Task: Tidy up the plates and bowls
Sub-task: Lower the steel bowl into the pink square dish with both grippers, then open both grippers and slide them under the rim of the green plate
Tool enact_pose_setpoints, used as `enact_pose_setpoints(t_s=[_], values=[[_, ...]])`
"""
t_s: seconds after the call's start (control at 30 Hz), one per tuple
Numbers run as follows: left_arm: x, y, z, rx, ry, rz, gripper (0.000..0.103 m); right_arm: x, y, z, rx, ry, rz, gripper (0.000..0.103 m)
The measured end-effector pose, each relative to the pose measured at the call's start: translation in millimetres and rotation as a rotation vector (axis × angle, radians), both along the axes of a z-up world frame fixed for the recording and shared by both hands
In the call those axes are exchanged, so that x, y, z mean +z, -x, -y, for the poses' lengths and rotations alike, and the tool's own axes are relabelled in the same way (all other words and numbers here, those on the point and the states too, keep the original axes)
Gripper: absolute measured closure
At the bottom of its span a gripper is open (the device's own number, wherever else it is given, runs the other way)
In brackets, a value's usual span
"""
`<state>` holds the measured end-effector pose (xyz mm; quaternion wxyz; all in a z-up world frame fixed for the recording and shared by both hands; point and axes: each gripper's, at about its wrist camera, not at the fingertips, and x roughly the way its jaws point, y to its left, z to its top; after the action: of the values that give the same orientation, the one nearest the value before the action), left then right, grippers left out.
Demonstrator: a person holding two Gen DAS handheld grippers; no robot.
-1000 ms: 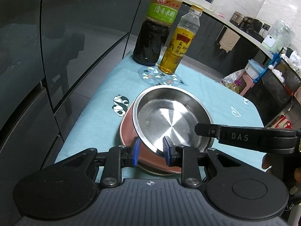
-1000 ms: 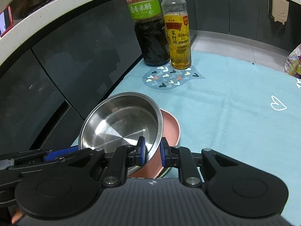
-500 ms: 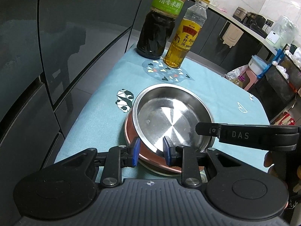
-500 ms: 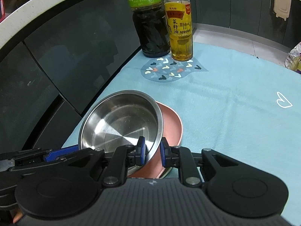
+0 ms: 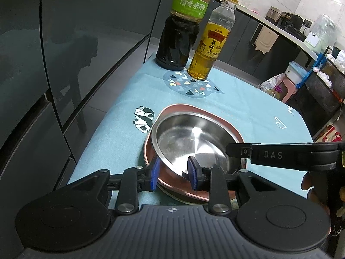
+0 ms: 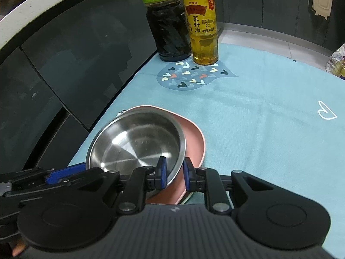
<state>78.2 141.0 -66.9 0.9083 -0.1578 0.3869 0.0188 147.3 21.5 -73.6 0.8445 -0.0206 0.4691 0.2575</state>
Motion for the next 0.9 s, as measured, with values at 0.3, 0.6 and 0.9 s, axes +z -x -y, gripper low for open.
enact_pose_setpoints(t_s=[0.3, 0.6, 0.9], values=[[5, 4, 6, -0.025, -0.034, 0.03, 0.078, 6, 4, 4, -0.003, -0.013, 0.024, 0.09], [6, 6, -5, 0.032, -0.014, 0.042, 0.068, 9, 1, 16, -0.051, -0.047, 0.012, 0.071], [-2, 6, -8, 0.036, -0.015, 0.018, 0.065, 4, -3, 24, -0.076, -0.063, -0.035, 0.06]])
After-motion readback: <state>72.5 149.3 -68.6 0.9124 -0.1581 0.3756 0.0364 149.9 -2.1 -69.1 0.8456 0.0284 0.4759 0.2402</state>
